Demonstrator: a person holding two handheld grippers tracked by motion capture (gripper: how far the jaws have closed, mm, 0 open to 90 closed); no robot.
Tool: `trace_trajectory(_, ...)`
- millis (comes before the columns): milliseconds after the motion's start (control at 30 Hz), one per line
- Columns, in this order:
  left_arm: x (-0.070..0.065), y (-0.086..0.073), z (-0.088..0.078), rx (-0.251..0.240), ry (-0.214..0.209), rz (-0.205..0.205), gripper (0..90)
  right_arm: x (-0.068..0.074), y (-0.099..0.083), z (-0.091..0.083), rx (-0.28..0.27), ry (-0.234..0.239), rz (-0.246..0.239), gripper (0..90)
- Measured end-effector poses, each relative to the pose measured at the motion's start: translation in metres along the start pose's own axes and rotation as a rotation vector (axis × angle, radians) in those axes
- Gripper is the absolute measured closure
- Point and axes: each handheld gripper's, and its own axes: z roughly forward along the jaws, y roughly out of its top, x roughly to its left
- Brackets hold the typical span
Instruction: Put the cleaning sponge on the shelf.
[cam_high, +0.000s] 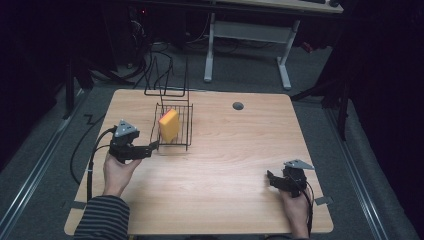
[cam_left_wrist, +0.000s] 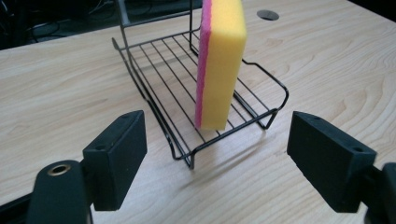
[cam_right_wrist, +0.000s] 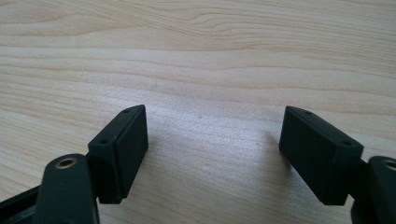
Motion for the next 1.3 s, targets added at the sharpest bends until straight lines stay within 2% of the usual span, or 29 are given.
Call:
trace_trajectory(233,0.002,-0.006,-0.014,-0.025,-0.001,-0.016,20.7,0.0,0.0,0.0,0.0,0.0,0.0,24.0)
trace_trajectory(600,0.006,-0.018,-0.033,-0.057,0.023,-0.048,21.2,0.0,0.0,0.0,0.0,0.001,0.0,24.0)
trace_trajectory(1300,0.012,-0.041,-0.056,-0.07,0.059,-0.087,21.6,0.0,0.0,0.0,0.0,0.0,0.0,24.0)
